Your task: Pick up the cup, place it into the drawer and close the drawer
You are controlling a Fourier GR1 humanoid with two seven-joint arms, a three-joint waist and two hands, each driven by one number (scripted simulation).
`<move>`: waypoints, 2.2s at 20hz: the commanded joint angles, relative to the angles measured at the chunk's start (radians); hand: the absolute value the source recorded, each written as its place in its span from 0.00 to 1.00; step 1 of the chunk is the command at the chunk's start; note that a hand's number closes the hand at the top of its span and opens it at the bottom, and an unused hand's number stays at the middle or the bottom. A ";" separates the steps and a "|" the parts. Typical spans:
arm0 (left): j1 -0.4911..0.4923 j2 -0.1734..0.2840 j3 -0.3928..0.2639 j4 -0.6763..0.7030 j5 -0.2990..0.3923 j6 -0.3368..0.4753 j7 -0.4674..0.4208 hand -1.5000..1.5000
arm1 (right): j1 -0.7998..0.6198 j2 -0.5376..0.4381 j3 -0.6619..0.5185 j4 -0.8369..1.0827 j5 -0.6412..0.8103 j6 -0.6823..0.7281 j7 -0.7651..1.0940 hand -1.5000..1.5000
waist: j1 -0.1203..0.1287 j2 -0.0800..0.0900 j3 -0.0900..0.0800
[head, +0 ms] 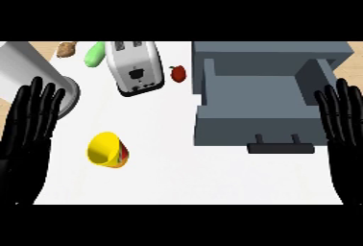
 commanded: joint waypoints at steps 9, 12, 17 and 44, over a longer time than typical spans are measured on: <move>0.074 0.112 0.097 0.160 0.533 -0.328 0.077 0.00 | -0.041 -0.063 0.005 0.014 -0.080 0.102 0.105 0.00 | 0.005 0.029 0.010; -0.005 0.183 0.182 0.261 0.632 -0.388 0.112 0.00 | -0.092 -0.020 0.057 0.079 -0.024 0.072 0.108 0.00 | 0.006 0.027 0.011; -0.052 0.192 0.213 0.442 0.537 -0.470 0.021 0.00 | -0.168 -0.044 -0.041 0.207 -0.083 0.118 0.065 0.00 | 0.003 0.027 0.012; -0.313 0.199 0.214 1.559 -0.045 -0.463 -0.755 0.00 | -0.206 -0.047 -0.109 0.209 -0.090 0.170 0.033 0.00 | -0.012 0.029 0.010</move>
